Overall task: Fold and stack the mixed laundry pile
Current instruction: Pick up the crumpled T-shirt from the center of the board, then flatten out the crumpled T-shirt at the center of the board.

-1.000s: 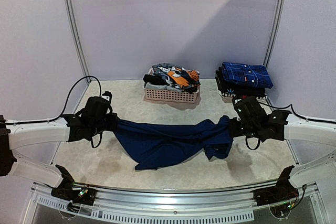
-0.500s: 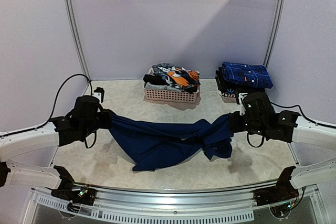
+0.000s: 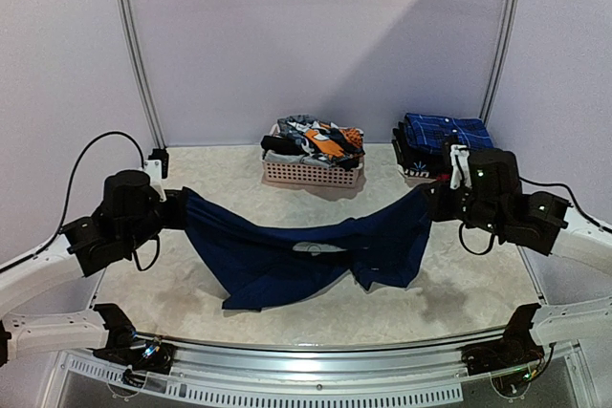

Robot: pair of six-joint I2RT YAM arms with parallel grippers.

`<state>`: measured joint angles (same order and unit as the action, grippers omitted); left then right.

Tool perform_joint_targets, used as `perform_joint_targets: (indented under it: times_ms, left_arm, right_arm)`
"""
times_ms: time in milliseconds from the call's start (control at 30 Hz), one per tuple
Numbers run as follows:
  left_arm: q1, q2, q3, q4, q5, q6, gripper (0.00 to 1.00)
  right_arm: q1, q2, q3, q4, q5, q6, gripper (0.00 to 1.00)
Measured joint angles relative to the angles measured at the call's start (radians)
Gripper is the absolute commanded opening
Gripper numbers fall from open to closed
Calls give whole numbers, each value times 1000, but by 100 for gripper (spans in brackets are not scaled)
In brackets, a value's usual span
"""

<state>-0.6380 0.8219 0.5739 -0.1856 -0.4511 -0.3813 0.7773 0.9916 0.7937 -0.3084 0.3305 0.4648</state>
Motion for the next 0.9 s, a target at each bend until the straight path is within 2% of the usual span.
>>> perform_joint_targets:
  times_ms: [167, 367, 633, 900]
  left_arm:
    - [0, -52, 55, -24, 74, 5, 0]
    - [1, -137, 195, -40, 151, 17, 0]
    - [1, -181, 412, -84, 252, 56, 0]
    - [1, -188, 612, -106, 457, 74, 0]
  right_arm:
    - [0, -61, 114, -18, -4, -32, 0]
    - [-1, -69, 353, -31, -82, -105, 0]
    - [-2, -71, 566, -132, -311, -198, 0]
    - [-2, -103, 814, -292, -550, -261, 0]
